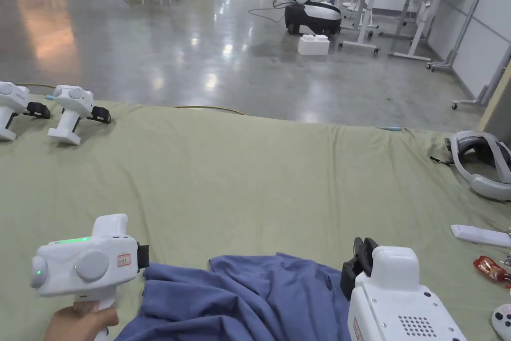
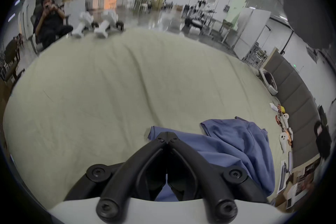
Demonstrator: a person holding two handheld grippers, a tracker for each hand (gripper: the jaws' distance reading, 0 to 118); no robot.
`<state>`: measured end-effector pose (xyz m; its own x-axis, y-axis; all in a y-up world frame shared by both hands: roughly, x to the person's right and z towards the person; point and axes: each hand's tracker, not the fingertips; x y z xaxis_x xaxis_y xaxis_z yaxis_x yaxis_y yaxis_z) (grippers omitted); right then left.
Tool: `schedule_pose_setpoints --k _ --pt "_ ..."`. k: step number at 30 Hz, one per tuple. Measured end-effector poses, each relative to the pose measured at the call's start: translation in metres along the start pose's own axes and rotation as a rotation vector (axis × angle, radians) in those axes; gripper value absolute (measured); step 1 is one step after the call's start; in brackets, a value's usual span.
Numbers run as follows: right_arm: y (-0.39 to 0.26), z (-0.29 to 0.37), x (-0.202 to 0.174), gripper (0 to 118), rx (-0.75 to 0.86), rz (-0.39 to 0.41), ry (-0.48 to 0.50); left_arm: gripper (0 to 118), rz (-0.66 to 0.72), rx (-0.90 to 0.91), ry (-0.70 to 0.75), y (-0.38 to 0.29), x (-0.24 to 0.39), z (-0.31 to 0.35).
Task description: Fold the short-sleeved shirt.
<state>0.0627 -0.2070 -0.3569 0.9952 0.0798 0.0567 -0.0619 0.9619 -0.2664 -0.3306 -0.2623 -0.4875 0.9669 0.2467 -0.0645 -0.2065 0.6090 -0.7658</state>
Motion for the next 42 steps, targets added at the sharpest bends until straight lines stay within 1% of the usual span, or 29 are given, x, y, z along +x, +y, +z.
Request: schedule_pose_setpoints --k 2,3,4,5,6,9,10,15,17,18,19,20,21,23,24,25,26,27,28,29,30,32,34,35,38,39,40,41,42 --pt "-0.006 -0.004 0.005 13 -0.019 0.001 -0.007 2 0.014 -0.045 -0.007 0.013 -0.005 -0.022" --pt "-0.009 -0.007 0.008 13 -0.034 -0.005 -0.011 5 -0.011 -0.054 0.021 0.015 0.005 -0.021" --pt "-0.012 -0.009 0.011 14 -0.050 -0.011 -0.015 13 -0.022 -0.077 0.041 0.017 0.008 -0.027" --pt "-0.015 -0.012 0.013 13 -0.063 -0.015 -0.021 38 -0.027 -0.118 0.053 0.021 0.009 -0.035" --pt "-0.018 -0.014 0.016 13 -0.079 -0.018 -0.023 56 -0.032 -0.161 0.040 0.022 0.010 -0.042" --pt "-0.026 -0.020 0.023 13 -0.115 -0.022 -0.026 66 -0.032 -0.269 -0.007 0.025 0.011 -0.059" --pt "-0.029 -0.021 0.025 14 -0.122 -0.020 -0.029 69 -0.035 -0.268 0.010 0.023 0.014 -0.061" --pt "-0.038 -0.030 0.028 13 -0.166 -0.024 -0.037 69 -0.076 -0.304 0.072 0.011 0.016 -0.085" --pt "-0.040 -0.034 0.027 13 -0.183 -0.028 -0.037 68 -0.150 -0.261 0.123 0.004 0.027 -0.082" --pt "-0.040 -0.037 0.028 13 -0.191 -0.030 -0.036 63 -0.188 -0.247 0.143 0.001 0.034 -0.081" --pt "-0.041 -0.040 0.028 13 -0.199 -0.032 -0.035 55 -0.221 -0.230 0.147 -0.003 0.038 -0.078" --pt "-0.042 -0.044 0.028 13 -0.207 -0.034 -0.037 36 -0.246 -0.229 0.153 -0.005 0.044 -0.076" --pt "-0.042 -0.050 0.029 13 -0.222 -0.031 -0.042 27 -0.262 -0.229 0.158 -0.006 0.050 -0.074" --pt "-0.042 -0.062 0.034 15 -0.266 -0.035 -0.058 12 -0.272 -0.235 0.157 -0.004 0.052 -0.081" --pt "-0.042 -0.068 0.038 17 -0.282 -0.044 -0.067 11 -0.287 -0.225 0.157 -0.004 0.053 -0.080" --pt "-0.042 -0.076 0.042 21 -0.313 -0.048 -0.074 10 -0.299 -0.215 0.161 -0.004 0.053 -0.077" --pt "-0.041 -0.086 0.046 29 -0.360 -0.045 -0.067 10 -0.303 -0.205 0.158 -0.003 0.052 -0.072" --pt "-0.041 -0.097 0.053 37 -0.398 -0.053 -0.045 9 -0.298 -0.204 0.144 -0.001 0.040 -0.087" --pt "-0.042 -0.107 0.058 51 -0.435 -0.058 -0.022 9 -0.299 -0.198 0.134 0.001 0.036 -0.086" --pt "-0.043 -0.119 0.064 66 -0.478 -0.064 -0.003 9 -0.262 -0.173 0.089 0.004 0.031 -0.080" --pt "-0.045 -0.132 0.069 67 -0.527 -0.077 0.012 9 -0.225 -0.141 0.063 0.005 0.025 -0.074" --pt "-0.050 -0.156 0.077 68 -0.613 -0.078 0.044 9 -0.209 -0.107 0.062 -0.004 0.027 -0.059" --pt "-0.058 -0.178 0.082 68 -0.711 -0.062 0.042 9 -0.176 -0.060 0.040 -0.005 0.020 -0.048" --pt "-0.065 -0.188 0.084 68 -0.756 -0.073 0.054 9 -0.171 -0.042 0.018 -0.011 0.027 -0.033" --pt "-0.086 -0.207 0.088 66 -0.842 -0.131 0.078 9 -0.152 -0.017 0.013 -0.016 0.025 -0.019" --pt "-0.091 -0.210 0.087 65 -0.875 -0.132 0.073 9 -0.145 -0.004 0.009 -0.018 0.028 -0.012" --pt "-0.095 -0.209 0.084 57 -0.891 -0.128 0.081 9 -0.143 -0.002 0.009 -0.020 0.029 -0.009" --pt "-0.096 -0.206 0.080 37 -0.865 -0.111 0.076 9 -0.141 -0.001 0.008 -0.021 0.029 -0.007" --pt "-0.095 -0.201 0.077 27 -0.818 -0.078 0.083 9 -0.136 0.004 0.006 -0.022 0.029 -0.005"
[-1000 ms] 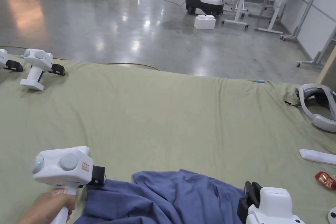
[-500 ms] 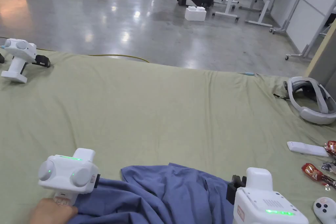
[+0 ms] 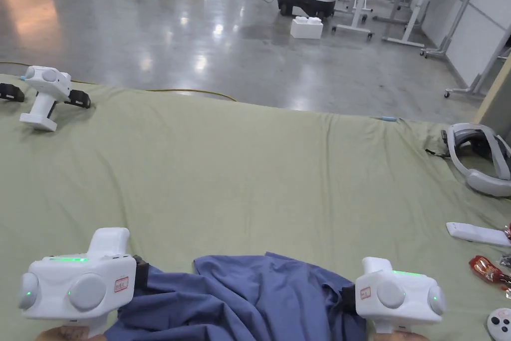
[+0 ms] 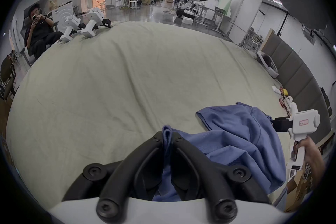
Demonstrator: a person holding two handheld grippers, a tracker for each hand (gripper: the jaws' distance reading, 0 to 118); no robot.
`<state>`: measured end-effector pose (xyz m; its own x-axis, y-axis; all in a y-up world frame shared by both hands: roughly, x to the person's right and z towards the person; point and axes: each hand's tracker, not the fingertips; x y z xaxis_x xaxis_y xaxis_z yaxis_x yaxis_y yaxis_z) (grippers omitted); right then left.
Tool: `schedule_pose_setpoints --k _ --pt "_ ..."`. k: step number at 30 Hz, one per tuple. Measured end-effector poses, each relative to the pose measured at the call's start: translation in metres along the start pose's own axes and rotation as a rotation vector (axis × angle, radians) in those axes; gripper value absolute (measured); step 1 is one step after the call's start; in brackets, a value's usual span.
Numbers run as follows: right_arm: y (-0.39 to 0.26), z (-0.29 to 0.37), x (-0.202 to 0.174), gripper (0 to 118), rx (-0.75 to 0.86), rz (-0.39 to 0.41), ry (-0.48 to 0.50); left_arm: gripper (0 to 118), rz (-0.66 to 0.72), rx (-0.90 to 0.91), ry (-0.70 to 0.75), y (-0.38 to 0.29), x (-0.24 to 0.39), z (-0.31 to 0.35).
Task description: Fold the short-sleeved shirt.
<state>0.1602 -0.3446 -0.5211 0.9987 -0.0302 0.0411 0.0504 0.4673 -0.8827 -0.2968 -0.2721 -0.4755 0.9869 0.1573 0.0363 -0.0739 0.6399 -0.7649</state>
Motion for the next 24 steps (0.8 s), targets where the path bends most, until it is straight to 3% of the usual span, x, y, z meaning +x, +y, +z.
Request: schedule_pose_setpoints --k 2,4,9,18,24 --pt "-0.004 0.003 -0.007 12 0.001 0.021 0.036 9 0.006 0.011 -0.004 0.001 -0.003 -0.004" --pt "-0.008 0.009 -0.011 10 0.048 0.050 -0.016 9 0.009 0.021 -0.002 0.001 -0.003 -0.001" --pt "-0.010 0.052 0.002 7 0.222 -0.057 -0.008 9 -0.010 0.074 0.002 0.011 0.002 0.023" --pt "0.007 0.177 0.002 7 0.494 0.000 -0.005 9 -0.027 0.233 -0.035 0.055 0.007 0.109" --pt "0.026 0.253 0.010 7 0.645 0.019 -0.064 9 -0.022 0.361 -0.012 0.100 -0.022 0.163"
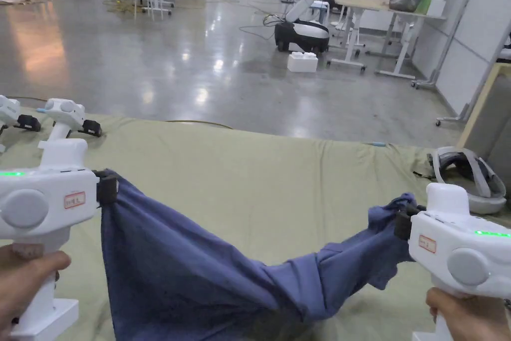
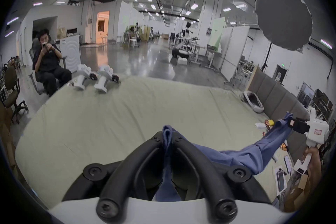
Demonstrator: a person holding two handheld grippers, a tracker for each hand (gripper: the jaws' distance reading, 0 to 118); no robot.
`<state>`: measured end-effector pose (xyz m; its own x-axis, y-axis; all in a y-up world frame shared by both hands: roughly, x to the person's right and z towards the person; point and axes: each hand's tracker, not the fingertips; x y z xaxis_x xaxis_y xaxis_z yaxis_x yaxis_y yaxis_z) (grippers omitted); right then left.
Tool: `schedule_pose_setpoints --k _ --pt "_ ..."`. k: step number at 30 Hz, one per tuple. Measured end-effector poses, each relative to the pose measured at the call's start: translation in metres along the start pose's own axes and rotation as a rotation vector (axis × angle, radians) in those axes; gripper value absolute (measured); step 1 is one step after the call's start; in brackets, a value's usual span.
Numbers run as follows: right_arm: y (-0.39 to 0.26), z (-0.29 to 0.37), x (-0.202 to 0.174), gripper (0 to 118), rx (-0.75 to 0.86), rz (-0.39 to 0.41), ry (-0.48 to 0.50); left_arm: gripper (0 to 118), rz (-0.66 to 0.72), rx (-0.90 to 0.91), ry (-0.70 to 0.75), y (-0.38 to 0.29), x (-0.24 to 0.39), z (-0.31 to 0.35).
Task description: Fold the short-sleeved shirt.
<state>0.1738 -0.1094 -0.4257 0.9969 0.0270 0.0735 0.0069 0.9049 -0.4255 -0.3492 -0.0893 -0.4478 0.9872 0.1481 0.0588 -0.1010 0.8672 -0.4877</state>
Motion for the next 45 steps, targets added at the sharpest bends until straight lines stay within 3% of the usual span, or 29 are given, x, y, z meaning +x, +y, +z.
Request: schedule_pose_setpoints --k 11,21,32,38,45 --pt "0.069 0.026 0.034 7 0.081 -0.049 -0.064 9 0.028 0.087 0.119 0.071 -0.061 0.023" --pt "0.134 0.012 0.010 7 0.132 -0.029 -0.069 9 0.087 0.106 0.138 0.118 -0.053 0.005" --pt "0.211 -0.014 -0.003 6 0.191 0.016 -0.116 9 0.060 0.160 0.193 0.178 -0.045 -0.009" --pt "0.192 -0.018 0.003 6 0.185 0.010 -0.118 9 0.067 0.148 0.194 0.153 -0.052 -0.019" --pt "0.111 -0.019 0.010 6 0.095 0.009 -0.118 9 0.095 0.051 0.154 0.057 -0.057 -0.028"
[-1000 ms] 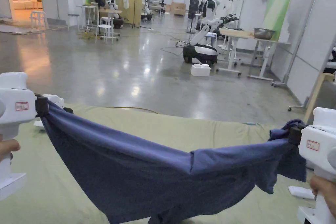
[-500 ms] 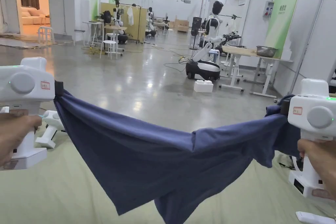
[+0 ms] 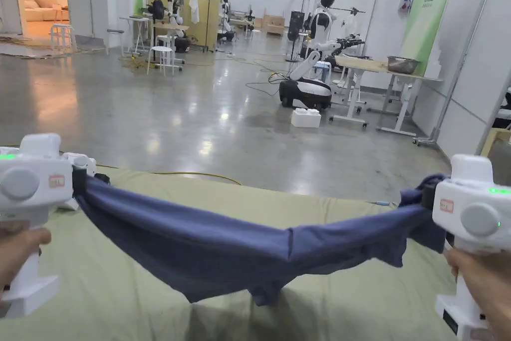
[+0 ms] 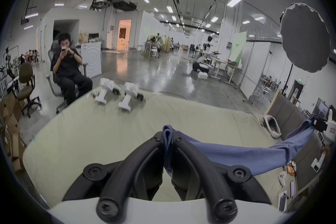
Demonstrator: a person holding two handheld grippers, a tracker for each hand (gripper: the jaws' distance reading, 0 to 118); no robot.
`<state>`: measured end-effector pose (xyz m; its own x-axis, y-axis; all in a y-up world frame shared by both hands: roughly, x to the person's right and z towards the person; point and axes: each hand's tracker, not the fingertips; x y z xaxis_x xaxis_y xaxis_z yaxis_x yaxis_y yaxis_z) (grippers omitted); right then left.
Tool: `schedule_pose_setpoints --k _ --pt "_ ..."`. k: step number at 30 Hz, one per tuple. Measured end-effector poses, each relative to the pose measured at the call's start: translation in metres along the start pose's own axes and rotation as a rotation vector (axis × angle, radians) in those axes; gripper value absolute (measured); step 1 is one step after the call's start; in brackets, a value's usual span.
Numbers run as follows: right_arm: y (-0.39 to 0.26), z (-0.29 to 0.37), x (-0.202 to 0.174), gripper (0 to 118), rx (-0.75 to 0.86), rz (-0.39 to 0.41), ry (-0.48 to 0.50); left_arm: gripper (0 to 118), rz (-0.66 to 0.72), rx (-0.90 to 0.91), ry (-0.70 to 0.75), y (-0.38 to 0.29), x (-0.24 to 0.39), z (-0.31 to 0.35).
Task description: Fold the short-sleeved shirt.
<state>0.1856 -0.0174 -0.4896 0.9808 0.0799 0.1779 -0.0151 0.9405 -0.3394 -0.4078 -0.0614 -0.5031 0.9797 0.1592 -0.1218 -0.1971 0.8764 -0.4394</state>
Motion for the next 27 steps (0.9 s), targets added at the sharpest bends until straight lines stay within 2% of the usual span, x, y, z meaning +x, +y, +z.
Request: schedule_pose_setpoints --k 8,12,15,19,25,27 --pt "-0.129 0.035 0.022 6 -0.135 -0.021 0.017 9 0.050 -0.147 -0.014 -0.132 -0.032 0.032" --pt "-0.185 0.061 0.030 6 -0.207 -0.016 -0.018 9 0.067 -0.225 -0.006 -0.188 -0.048 0.055" --pt "-0.221 0.074 0.035 6 -0.267 -0.042 -0.031 9 0.070 -0.281 -0.003 -0.221 -0.058 0.068" --pt "-0.258 0.087 0.034 6 -0.315 0.010 -0.062 9 0.065 -0.332 0.016 -0.250 -0.064 0.079" --pt "-0.294 0.091 0.033 7 -0.376 0.011 -0.066 9 0.041 -0.376 0.016 -0.275 -0.068 0.073" --pt "-0.292 0.095 0.029 13 -0.364 0.021 -0.083 10 0.027 -0.361 0.021 -0.271 -0.065 0.075"
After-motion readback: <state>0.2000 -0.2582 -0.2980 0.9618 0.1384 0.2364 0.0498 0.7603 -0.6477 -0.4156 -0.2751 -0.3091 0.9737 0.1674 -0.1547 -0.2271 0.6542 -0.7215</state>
